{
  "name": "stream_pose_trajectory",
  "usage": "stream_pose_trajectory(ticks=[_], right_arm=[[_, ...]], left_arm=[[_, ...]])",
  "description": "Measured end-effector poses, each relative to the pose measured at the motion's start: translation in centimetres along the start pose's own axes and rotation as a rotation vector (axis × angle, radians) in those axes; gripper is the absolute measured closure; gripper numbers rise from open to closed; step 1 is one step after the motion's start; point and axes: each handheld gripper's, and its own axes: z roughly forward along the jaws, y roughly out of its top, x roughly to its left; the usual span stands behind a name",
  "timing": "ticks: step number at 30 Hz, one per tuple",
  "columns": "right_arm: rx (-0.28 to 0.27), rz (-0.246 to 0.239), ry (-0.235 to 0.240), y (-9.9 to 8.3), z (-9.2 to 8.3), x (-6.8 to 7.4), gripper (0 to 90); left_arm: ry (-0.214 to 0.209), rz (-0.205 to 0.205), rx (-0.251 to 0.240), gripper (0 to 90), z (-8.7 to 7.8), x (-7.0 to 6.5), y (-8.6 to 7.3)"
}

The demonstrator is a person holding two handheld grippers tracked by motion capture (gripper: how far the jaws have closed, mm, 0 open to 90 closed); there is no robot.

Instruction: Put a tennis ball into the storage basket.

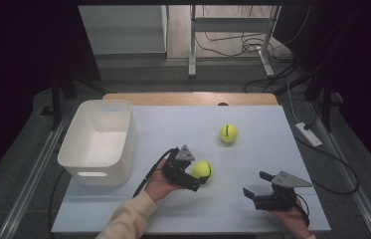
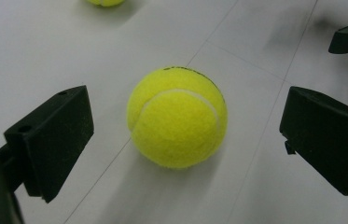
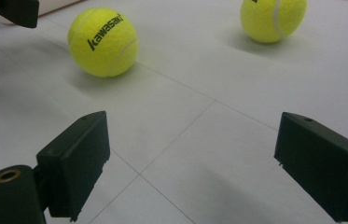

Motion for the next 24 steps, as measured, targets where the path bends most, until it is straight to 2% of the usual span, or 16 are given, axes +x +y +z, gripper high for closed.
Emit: stream_pose_trajectory(ticks=[9,17,24], right_arm=[[0.000,-0.002,-0.003,0.0,0.0,0.0,10.3],[-0.002,-0.001,-0.002,0.0,0.0,0.0,10.4],[0.000,-0.002,0.000,0.0,0.0,0.0,10.3]], left_arm=[[-0.008,0.010,0.028,3.7,1.2,0.0,0.3],[-0.012,0.001,0.047,3.3,2.1,0.2,0.3],[-0.017,0.002,0.087,3.1,3.3,0.3,0.3]])
